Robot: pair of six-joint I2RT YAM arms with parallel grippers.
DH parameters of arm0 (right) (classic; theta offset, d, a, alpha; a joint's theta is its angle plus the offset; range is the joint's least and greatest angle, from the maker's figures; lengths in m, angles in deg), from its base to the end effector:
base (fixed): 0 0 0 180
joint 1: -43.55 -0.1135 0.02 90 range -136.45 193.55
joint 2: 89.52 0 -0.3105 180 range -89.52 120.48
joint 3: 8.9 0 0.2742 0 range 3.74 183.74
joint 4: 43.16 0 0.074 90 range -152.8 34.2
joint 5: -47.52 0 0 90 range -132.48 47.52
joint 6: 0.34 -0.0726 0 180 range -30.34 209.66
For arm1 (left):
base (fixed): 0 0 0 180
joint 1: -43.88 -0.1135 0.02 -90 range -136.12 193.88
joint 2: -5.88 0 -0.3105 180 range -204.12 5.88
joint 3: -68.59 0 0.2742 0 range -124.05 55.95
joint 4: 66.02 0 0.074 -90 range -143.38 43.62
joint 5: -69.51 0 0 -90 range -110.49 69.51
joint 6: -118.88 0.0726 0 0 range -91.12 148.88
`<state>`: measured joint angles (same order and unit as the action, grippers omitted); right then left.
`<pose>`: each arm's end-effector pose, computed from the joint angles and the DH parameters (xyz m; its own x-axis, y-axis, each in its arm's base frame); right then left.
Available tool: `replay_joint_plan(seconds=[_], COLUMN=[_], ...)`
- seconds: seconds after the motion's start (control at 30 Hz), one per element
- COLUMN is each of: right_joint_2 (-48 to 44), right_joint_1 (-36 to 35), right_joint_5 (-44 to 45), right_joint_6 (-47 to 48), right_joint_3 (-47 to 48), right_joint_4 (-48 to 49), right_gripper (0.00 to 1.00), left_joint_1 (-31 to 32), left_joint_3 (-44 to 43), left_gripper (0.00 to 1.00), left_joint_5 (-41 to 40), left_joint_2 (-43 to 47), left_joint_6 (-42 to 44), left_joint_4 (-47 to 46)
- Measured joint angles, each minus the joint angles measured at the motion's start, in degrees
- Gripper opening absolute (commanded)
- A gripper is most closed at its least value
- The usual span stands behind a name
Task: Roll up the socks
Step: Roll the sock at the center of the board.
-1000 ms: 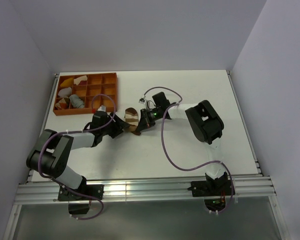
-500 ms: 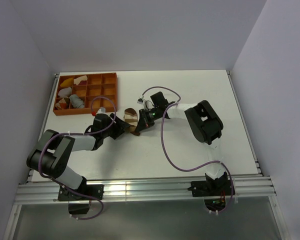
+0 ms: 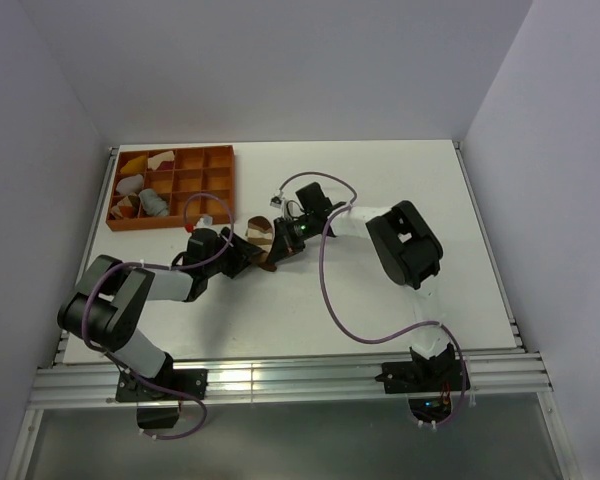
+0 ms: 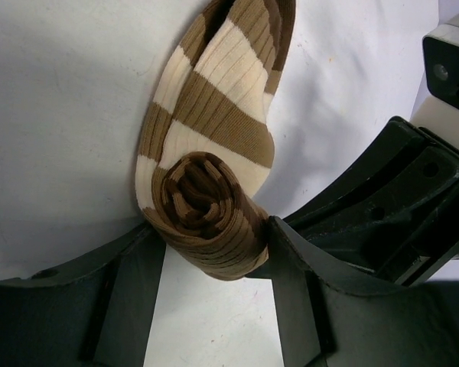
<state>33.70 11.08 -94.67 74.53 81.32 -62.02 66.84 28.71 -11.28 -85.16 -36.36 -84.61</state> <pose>0.3854 0.3132 0.1307 -0.8339 -0.3410 -0.4340 -0.5419 0.3566 0.7610 0.2904 -0.1357 0.1320 -0.6700 -0.6896 -0.2747 -0.2368 0.5493 -0.8013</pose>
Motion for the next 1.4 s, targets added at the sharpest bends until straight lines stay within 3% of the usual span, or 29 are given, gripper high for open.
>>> replay_joint_plan(seconds=[0.13, 0.17, 0.33, 0.43, 0.53, 0.67, 0.77, 1.07, 1.4], right_joint_2=[0.2, 0.2, 0.2, -0.4, -2.3, -7.6, -13.5, -25.9, -14.1], right_joint_1=[-0.3, -0.4, -1.0, -1.0, -1.2, -1.4, -1.0, 1.3, 2.8], right_joint_5=[0.2, 0.3, 0.9, 1.2, 3.4, 8.5, 13.0, 24.3, 31.1], right_joint_6=[0.0, 0.0, -0.3, -0.7, -0.7, -1.3, -1.9, -1.8, -2.2], right_joint_3=[0.4, 0.4, 0.3, -0.8, -3.1, -8.3, -13.2, -16.8, -10.7], right_joint_4=[-0.4, -0.4, 0.1, 1.5, 3.1, 5.4, 6.4, 11.3, 13.2], right_gripper=[0.00, 0.00, 0.00, 0.00, 0.01, 0.27, 0.35, 0.40, 0.40], left_joint_1=[0.0, 0.0, 0.0, 0.0, 0.0, 0.1, 0.6, 1.9, 2.0], left_joint_3=[0.0, 0.0, -0.3, -1.2, -3.2, -8.2, -12.1, -18.9, -19.4], left_gripper=[0.43, 0.33, 0.08, 0.00, 0.00, 0.00, 0.00, 0.00, 0.00], left_joint_5=[-0.2, -0.2, -0.5, -0.4, 0.2, 2.9, 5.2, 9.1, 12.0], left_joint_2=[-0.3, -0.5, -0.6, -0.6, -0.8, -2.8, -5.1, -9.1, -9.1], left_joint_6=[0.0, 0.0, 0.1, 0.9, 2.3, 5.3, 7.8, 13.1, 16.1], left_joint_4=[0.3, 0.3, 1.1, 2.7, 5.9, 11.5, 14.7, 20.2, 22.2])
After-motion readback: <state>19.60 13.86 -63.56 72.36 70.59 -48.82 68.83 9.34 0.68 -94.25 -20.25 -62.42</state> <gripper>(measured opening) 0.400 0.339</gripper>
